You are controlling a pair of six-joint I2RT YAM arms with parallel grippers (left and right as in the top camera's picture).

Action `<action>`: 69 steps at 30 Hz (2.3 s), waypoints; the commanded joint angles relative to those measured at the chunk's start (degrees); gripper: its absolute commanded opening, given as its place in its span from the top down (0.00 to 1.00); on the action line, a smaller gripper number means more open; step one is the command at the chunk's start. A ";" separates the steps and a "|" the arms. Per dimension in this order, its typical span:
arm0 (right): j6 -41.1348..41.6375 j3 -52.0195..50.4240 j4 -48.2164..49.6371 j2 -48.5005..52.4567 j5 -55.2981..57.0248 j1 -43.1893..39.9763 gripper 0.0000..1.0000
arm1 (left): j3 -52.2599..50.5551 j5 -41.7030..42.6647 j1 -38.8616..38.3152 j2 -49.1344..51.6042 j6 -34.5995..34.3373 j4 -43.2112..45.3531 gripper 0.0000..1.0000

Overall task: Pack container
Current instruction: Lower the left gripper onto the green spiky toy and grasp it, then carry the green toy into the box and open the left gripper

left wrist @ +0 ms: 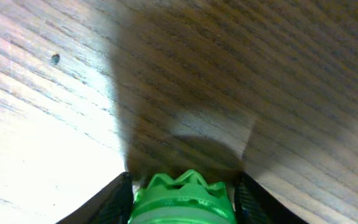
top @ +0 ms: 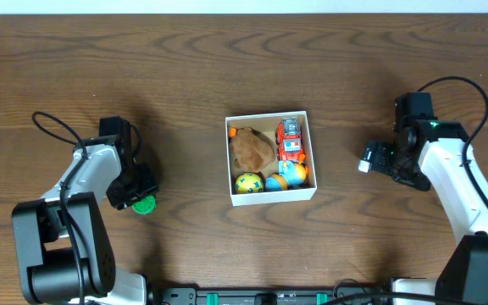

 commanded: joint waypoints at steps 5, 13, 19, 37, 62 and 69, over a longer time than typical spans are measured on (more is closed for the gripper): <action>-0.68 -0.09 -0.04 -0.17 -0.20 -0.26 0.01 | -1.05 -2.10 0.20 2.25 0.04 -0.61 0.56; -0.68 -0.09 -0.07 -0.17 -0.17 -0.26 0.01 | -1.05 -2.08 0.20 2.27 0.00 -1.33 0.44; -0.70 -0.09 -0.04 -0.17 -0.17 -0.26 0.01 | -1.05 2.58 0.20 2.27 -0.57 -4.59 0.37; -0.68 -0.09 -0.35 -0.17 -0.20 -0.26 0.01 | -1.05 5.42 0.20 2.25 -0.57 -5.29 0.35; -0.70 -0.09 -0.35 -0.17 -0.17 -0.26 0.01 | -1.05 5.38 0.20 2.27 -0.57 -2.23 0.48; -0.70 -0.09 -0.35 -0.17 -0.17 -0.26 0.01 | -0.81 5.38 0.20 2.25 -0.59 -1.90 0.53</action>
